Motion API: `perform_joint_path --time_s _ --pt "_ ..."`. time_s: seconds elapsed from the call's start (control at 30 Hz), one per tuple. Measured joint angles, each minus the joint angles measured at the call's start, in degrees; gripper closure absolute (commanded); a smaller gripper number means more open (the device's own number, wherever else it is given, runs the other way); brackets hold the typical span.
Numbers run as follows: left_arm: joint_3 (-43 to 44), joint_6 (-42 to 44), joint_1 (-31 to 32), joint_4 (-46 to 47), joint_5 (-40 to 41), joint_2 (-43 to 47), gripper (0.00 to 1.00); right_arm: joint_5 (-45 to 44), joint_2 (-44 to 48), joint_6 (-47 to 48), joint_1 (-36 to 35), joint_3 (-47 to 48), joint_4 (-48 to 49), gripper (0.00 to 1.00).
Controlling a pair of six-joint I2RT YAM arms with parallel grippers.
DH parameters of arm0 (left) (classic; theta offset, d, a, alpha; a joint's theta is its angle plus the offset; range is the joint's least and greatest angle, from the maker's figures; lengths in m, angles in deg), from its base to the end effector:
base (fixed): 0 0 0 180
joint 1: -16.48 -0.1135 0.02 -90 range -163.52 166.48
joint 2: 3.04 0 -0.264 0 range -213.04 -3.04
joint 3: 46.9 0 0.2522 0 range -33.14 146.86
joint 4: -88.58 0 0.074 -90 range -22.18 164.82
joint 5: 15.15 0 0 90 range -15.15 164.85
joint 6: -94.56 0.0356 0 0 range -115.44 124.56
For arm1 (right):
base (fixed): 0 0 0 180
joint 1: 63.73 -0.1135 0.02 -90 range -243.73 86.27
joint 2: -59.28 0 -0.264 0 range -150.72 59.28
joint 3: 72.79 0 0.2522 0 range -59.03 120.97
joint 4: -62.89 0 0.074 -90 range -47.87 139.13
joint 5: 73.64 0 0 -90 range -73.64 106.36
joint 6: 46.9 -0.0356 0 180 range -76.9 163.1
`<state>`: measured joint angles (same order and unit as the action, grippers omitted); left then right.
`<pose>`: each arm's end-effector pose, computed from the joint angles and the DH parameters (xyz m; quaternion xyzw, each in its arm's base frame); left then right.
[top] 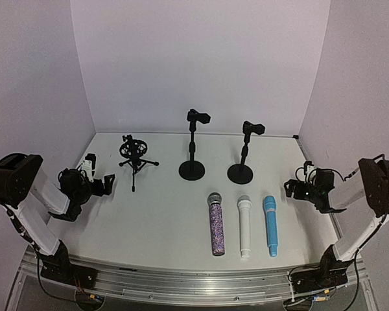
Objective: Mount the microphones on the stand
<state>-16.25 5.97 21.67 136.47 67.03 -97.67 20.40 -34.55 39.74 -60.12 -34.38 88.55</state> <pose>0.2554 -0.0281 0.1197 0.0868 0.7936 -0.0742 0.5977 0.2755 -0.0149 0.1149 0.0349 0.8639 0.0294 0.5016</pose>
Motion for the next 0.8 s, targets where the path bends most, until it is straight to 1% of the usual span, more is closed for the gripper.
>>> perform_joint_path --time_s 0.1,0.27,0.33,0.4,0.43,0.5,0.57,0.67,0.73,0.8 --pt "0.0 0.0 0.0 0.0 0.0 0.0 0.00 -0.3 5.0 -0.2 0.0 1.2 -4.6 0.02" --pt "0.2 0.1 0.0 -0.6 -0.6 0.2 0.00 0.4 14.9 -1.6 0.0 2.1 -7.3 0.02" --pt "1.7 0.4 0.0 -4.5 -2.2 1.5 0.01 1.7 17.5 -2.3 0.0 2.6 -8.5 0.02" --pt "7.1 0.5 -0.3 -15.1 -5.4 4.5 0.03 4.1 19.1 -2.8 0.0 4.1 -11.6 0.02" --pt "10.1 0.5 -0.7 -18.7 -7.5 5.7 0.06 5.3 19.5 -3.0 0.0 5.0 -12.9 0.02" --pt "14.8 0.1 -2.8 -22.4 -12.7 8.3 0.12 7.4 19.7 -3.5 0.0 6.6 -14.5 0.03" --pt "17.8 2.9 -6.4 -24.5 -22.1 10.4 0.18 9.8 19.7 -4.3 0.0 7.9 -15.7 0.04" --pt "22.6 15.3 -10.7 -31.9 -36.9 9.8 0.23 12.7 19.7 -5.0 0.0 9.4 -17.2 0.05" --pt "26.2 23.1 -11.1 -37.8 -44.9 7.0 0.26 14.3 19.7 -5.3 0.0 10.4 -17.8 0.05" --pt "31.7 30.5 -10.7 -44.3 -51.9 1.7 0.27 15.4 19.7 -5.5 0.0 11.4 -18.0 0.05"
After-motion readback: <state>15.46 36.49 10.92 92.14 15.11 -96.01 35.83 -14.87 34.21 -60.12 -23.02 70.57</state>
